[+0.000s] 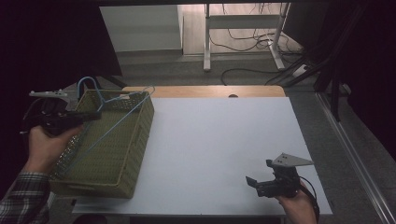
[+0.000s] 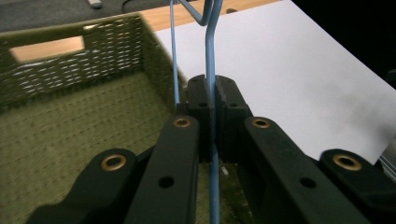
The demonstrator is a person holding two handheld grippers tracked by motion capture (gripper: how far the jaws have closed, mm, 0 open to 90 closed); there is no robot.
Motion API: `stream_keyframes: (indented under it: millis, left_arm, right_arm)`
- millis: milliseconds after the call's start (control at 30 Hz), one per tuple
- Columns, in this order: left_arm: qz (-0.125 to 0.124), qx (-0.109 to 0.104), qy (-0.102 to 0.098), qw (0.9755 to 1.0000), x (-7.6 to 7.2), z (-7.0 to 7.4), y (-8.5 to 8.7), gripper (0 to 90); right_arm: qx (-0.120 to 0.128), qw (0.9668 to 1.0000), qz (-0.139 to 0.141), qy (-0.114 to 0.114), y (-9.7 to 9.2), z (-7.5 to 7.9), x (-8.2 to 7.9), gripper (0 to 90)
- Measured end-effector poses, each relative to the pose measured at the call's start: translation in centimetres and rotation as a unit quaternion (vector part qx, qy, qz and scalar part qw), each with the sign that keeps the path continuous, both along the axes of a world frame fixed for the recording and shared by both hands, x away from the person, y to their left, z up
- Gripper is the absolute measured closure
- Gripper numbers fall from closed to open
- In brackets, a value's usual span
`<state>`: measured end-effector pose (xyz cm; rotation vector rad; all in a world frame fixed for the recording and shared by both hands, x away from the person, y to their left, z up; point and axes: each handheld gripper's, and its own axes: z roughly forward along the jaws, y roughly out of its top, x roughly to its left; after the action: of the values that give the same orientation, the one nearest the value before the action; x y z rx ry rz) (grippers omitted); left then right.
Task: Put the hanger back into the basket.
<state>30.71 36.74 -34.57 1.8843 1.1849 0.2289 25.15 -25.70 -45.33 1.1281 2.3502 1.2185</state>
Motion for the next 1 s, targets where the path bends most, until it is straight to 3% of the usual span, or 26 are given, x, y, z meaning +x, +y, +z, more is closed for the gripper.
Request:
stream_keyframes:
  millis: [233, 500, 700, 767, 1000]
  left_arm:
    - [0.021, -0.012, -0.007, 0.9997, -0.4, -1.3, 2.5, 87.4]
    - [0.031, -0.023, -0.005, 0.9993, -0.1, -4.1, 4.0, 87.3]
    - [0.035, -0.042, -0.004, 0.9985, 0.1, -5.8, 4.3, 87.3]
    - [0.037, -0.034, -0.003, 0.9988, 0.3, -6.1, 4.1, 87.3]
    - [0.039, -0.036, 0.003, 0.9986, 0.9, -7.3, 3.7, 87.3]
  right_arm:
    - [-0.003, 1.0000, -0.001, 0.003, -0.1, -0.1, 0.1, 0.2]
    - [-0.008, 0.9999, 0.000, 0.007, 0.0, -0.3, 0.1, 0.2]
    - [-0.010, 0.9999, 0.000, 0.009, 0.0, -0.4, 0.2, 0.2]
    - [-0.011, 0.9999, 0.001, 0.010, 0.0, -0.5, 0.2, 0.2]
    - [-0.017, 0.9997, 0.005, 0.015, 0.1, -0.7, 0.2, 0.2]
